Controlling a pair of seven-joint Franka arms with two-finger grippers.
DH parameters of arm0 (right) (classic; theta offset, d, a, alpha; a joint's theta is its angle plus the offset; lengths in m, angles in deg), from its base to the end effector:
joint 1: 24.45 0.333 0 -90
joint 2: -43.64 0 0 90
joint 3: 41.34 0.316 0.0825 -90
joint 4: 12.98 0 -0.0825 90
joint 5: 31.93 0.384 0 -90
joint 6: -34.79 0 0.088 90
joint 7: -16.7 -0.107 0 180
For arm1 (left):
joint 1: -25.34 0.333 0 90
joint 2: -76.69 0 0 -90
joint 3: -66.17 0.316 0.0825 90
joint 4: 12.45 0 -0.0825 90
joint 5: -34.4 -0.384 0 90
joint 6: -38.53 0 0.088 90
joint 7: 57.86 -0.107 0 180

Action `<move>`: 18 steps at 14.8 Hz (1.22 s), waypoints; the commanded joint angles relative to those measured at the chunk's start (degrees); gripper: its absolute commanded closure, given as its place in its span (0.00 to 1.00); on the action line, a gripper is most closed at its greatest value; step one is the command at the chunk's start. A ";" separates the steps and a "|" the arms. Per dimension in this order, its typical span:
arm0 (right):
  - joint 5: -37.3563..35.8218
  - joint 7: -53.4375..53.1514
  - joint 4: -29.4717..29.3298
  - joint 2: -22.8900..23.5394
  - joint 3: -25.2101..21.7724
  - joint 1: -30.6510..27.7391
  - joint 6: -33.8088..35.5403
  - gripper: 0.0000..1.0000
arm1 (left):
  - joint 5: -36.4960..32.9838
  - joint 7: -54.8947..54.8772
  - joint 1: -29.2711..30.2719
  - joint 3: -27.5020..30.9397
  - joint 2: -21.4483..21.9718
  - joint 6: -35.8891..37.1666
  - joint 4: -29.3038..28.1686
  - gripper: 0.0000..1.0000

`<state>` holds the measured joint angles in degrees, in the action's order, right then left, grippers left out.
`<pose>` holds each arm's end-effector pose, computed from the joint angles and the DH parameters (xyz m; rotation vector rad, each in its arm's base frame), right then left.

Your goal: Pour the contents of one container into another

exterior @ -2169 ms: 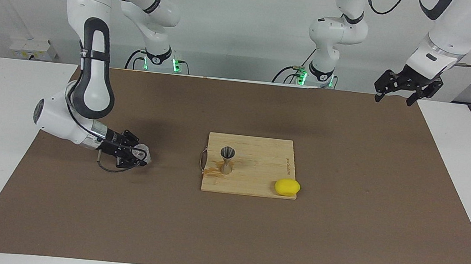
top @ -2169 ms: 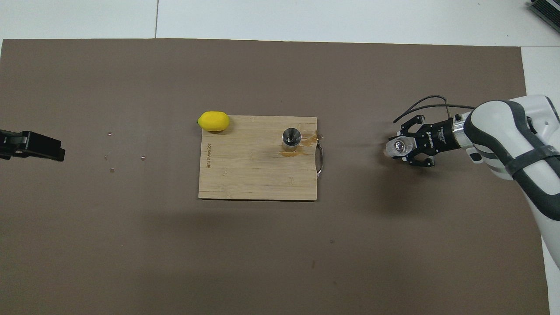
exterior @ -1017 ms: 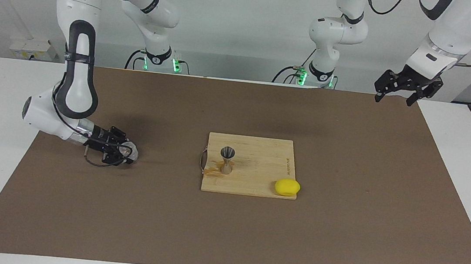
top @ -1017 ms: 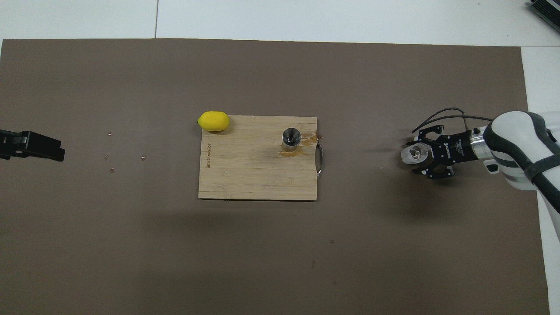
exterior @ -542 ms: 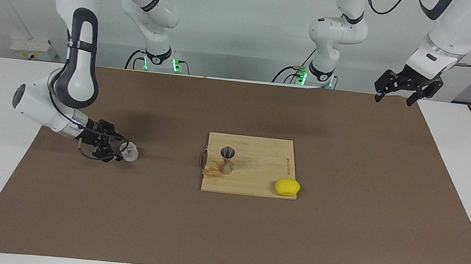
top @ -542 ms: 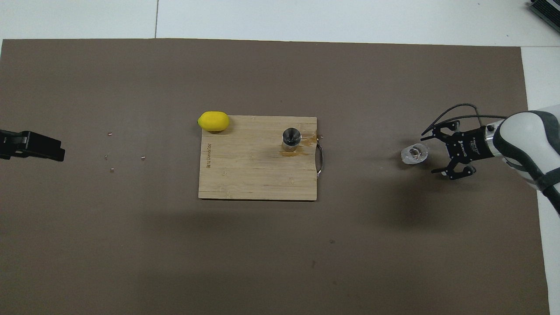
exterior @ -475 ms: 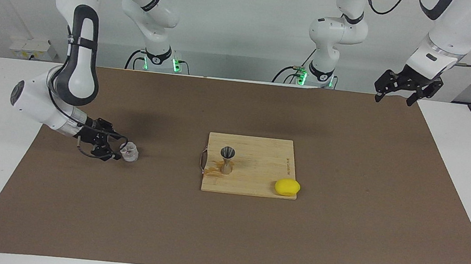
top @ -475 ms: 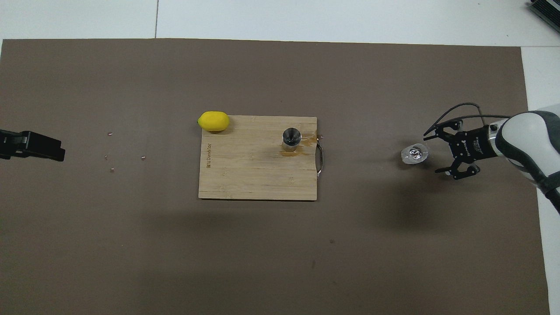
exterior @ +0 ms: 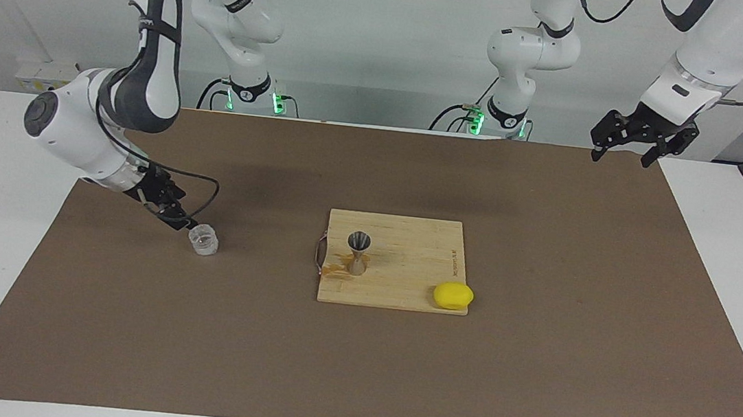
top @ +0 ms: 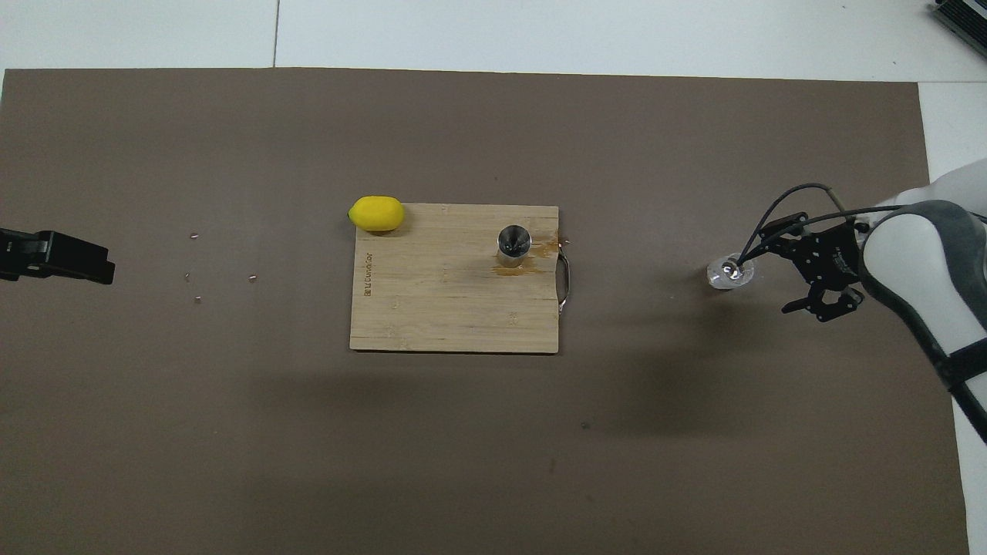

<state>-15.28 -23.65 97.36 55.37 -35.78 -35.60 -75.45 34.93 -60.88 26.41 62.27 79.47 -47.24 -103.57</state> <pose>0.5790 -0.0385 0.3723 -2.5970 1.3051 0.4104 0.5309 -0.0282 0.6353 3.1307 -0.1605 -0.0705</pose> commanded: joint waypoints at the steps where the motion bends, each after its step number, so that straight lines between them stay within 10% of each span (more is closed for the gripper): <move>1: -7.12 3.07 1.01 -1.45 0.15 5.14 -0.06 0.00 | 0.34 -0.50 -0.29 0.38 0.83 0.70 -0.37 0.00; 13: -13.58 14.13 -2.93 -12.87 0.24 12.55 4.58 0.00 | 0.34 -0.50 -0.29 0.38 0.83 0.70 -0.37 0.00; 18: -16.03 24.78 -16.37 -11.39 -0.03 10.35 16.44 0.00 | 0.34 -0.50 -0.29 0.38 0.83 0.70 -0.37 0.00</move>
<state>-29.11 -2.18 87.08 41.78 -36.15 -24.20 -63.09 34.93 -60.88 26.41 62.27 79.47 -47.24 -103.57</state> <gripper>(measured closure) 0.000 0.000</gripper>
